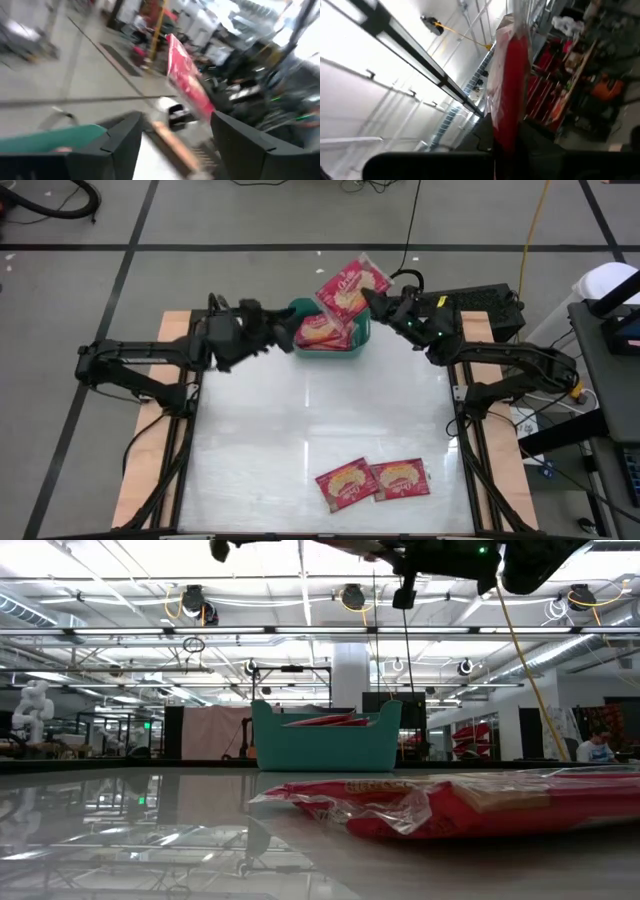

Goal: Sort popcorn bags into baskets
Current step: Put the red popcorn pack into the green bin

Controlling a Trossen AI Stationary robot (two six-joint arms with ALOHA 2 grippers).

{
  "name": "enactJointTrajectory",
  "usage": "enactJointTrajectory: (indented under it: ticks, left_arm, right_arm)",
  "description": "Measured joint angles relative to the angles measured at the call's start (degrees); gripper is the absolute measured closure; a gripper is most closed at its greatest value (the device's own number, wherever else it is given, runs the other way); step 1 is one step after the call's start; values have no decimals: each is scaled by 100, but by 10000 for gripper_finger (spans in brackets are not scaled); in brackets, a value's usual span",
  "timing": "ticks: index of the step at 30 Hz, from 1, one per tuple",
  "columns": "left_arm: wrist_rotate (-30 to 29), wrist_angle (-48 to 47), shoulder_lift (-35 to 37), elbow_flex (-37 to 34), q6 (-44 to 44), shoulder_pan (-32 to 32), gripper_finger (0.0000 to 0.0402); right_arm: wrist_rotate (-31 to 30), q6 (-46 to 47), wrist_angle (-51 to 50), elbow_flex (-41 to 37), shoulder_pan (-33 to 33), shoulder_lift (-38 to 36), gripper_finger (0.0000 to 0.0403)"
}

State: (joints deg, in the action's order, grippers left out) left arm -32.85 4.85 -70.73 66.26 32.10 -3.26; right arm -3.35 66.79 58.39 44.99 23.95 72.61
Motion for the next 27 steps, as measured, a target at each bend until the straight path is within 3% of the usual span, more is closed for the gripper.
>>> enactJointTrajectory:
  ticks: [4,7,13,17,21,24,27]
  left_arm:
    - [1340,306,26,2,803,-487,187]
    - [1874,659,-39,2,1191,-675,191]
    - [2228,1087,-396,6,1327,-840,154]
    - [2875,1982,-823,6,1494,-941,119]
    - [3031,2799,-1231,4,1642,-932,97]
    - [2994,3086,-1411,4,1632,-939,100]
    - [2934,3249,-1554,4,1362,-937,131]
  right_arm:
    - [-214,-813,-1,0,-99,-110,393]
    - [-566,-1272,9,0,-222,-235,393]
    - [-740,-2047,18,0,-412,-502,393]
    - [-741,-2483,9,0,-505,-557,393]
    - [-738,-2593,-60,0,-534,-555,393]
    - [-740,-2596,-180,0,-533,-555,394]
    - [-737,-2715,-219,0,-531,-554,394]
